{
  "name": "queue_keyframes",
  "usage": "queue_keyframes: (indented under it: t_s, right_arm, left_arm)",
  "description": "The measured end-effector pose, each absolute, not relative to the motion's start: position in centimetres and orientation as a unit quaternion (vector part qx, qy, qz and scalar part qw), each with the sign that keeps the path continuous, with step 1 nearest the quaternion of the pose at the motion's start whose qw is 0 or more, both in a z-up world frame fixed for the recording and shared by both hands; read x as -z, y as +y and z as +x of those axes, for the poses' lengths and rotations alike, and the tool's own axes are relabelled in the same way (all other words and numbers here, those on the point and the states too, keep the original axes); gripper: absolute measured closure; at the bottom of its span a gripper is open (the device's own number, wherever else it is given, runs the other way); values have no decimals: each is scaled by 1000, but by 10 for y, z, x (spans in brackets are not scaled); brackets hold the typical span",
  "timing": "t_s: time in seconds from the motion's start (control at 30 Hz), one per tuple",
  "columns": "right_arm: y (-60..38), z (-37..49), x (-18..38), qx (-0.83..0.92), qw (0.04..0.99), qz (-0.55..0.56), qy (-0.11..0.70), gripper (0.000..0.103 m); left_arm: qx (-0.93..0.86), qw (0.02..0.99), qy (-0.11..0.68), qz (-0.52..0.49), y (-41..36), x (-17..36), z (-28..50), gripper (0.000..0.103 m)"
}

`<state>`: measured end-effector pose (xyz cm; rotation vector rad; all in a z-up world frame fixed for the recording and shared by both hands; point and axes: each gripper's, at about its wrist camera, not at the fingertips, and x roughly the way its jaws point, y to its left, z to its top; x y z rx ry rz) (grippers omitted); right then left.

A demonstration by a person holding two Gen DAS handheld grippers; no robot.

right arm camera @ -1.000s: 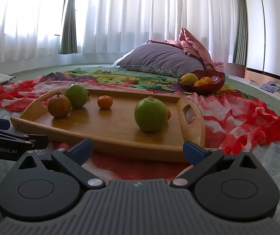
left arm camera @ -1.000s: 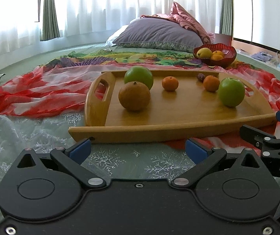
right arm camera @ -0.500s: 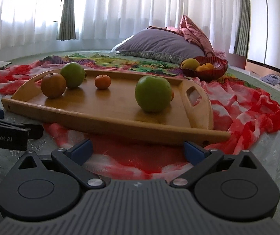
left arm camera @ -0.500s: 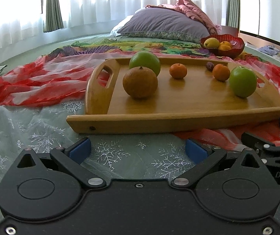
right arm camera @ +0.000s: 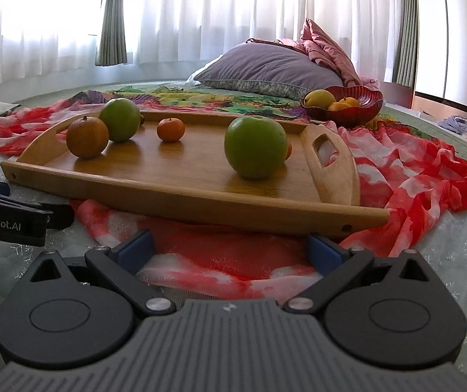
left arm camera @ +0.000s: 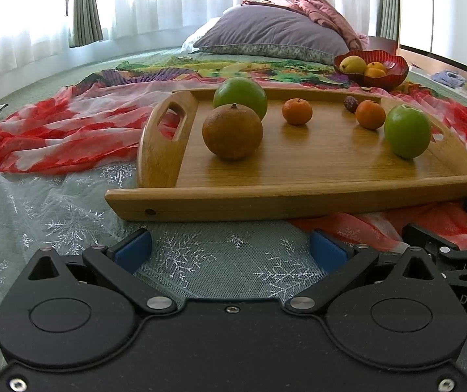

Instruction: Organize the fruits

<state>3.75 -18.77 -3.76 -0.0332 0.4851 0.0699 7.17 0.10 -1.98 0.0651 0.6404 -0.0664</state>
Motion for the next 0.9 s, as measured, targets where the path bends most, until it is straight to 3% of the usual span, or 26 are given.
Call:
queue_keyframes:
  t_s: [0.9]
  right_arm:
    - [-187, 36, 39, -33, 971, -18, 235, 0]
  left_arm:
    - [35, 947, 318, 30, 3, 20, 73, 0]
